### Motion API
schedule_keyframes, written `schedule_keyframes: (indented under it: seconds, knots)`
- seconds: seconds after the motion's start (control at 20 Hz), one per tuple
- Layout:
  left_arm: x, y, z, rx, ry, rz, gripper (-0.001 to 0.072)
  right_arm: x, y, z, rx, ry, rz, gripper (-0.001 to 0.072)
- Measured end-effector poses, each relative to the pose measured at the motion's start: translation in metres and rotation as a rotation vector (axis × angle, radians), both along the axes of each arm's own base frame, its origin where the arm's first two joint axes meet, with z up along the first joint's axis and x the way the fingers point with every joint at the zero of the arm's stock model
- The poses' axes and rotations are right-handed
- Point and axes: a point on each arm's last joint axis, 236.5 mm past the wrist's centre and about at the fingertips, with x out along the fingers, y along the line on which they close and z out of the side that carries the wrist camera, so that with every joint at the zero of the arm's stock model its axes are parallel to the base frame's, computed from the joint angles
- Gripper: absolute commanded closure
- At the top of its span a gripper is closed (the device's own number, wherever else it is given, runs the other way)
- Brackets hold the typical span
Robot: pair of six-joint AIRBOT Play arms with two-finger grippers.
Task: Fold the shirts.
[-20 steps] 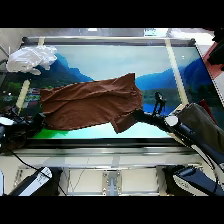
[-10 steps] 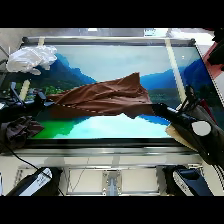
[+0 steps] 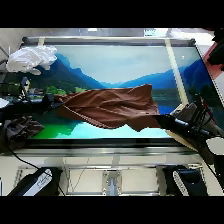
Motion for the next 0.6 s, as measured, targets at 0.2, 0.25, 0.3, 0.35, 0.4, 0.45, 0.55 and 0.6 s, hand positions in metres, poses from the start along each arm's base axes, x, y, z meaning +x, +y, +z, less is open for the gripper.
schedule_keyframes:
  seconds: [0.2,0.25,0.3,0.35,0.4,0.45,0.55,0.6]
  knots:
    - [0.007,0.02,0.011,0.075,-0.046,0.104,0.0702,0.004,-0.005,0.0,-0.005,-0.003,-0.026,0.069]
    - [0.012,0.028,0.013,0.095,-0.062,0.143,0.0703,0.007,-0.007,-0.003,-0.011,0.003,-0.034,0.0691]
    - [0.016,0.034,0.016,0.11,-0.079,0.174,0.0703,0.012,-0.01,-0.005,-0.015,0.001,-0.048,0.069]
    - [0.022,0.041,0.019,0.124,-0.101,0.205,0.0703,0.019,-0.013,-0.006,-0.022,-0.002,-0.062,0.069]
    - [0.027,0.048,0.022,0.139,-0.122,0.235,0.0703,0.027,-0.016,-0.006,-0.035,-0.007,-0.071,0.069]
    - [0.032,0.055,0.025,0.154,-0.144,0.265,0.0703,0.036,-0.018,-0.005,-0.05,-0.012,-0.071,0.069]
    - [0.04,0.066,0.03,0.179,-0.182,0.307,0.0703,0.058,-0.024,-0.001,-0.1,-0.024,-0.066,0.069]
    - [0.043,0.068,0.032,0.192,-0.194,0.312,0.0703,0.072,-0.028,0.001,-0.132,-0.025,-0.062,0.069]
